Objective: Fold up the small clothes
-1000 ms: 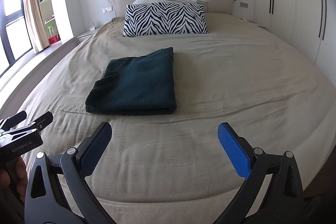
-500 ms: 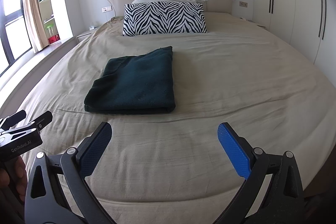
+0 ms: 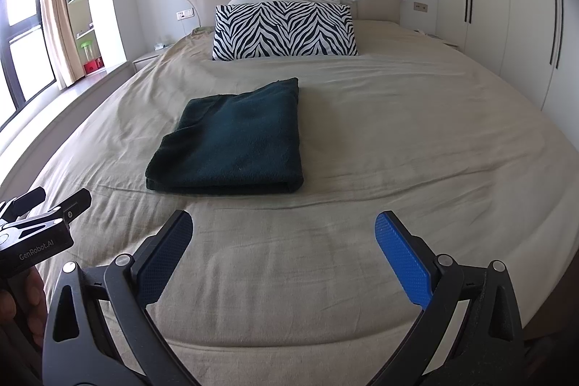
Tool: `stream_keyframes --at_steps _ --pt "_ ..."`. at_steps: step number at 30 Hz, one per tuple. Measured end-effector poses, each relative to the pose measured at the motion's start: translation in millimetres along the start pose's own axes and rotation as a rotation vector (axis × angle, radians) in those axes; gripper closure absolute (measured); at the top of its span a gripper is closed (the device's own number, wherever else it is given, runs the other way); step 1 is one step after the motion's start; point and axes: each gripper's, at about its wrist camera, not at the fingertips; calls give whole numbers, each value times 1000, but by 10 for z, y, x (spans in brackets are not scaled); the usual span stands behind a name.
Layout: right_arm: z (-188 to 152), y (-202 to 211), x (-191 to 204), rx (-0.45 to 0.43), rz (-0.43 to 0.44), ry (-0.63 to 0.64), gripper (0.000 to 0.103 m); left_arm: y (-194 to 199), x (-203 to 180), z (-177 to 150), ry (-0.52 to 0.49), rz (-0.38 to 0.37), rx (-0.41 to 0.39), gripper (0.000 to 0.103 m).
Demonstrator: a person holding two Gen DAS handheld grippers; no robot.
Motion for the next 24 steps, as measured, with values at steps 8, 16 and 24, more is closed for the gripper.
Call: stream_keyframes --at_steps 8,16,24 --pt "-10 -4 5 2 1 0 0 -6 3 7 -3 -2 2 0" --pt "-52 -16 27 8 8 0 0 -25 0 -3 -7 -6 7 0" --pt "-64 -31 21 13 9 -4 0 -34 10 -6 -14 -11 0 0"
Point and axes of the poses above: each gripper's, at about its wrist camera, not at the fingertips, and y roughly against the way its jaws point, x to its left, z to its top, and after that the axes turned 7 degrees about z, right-handed
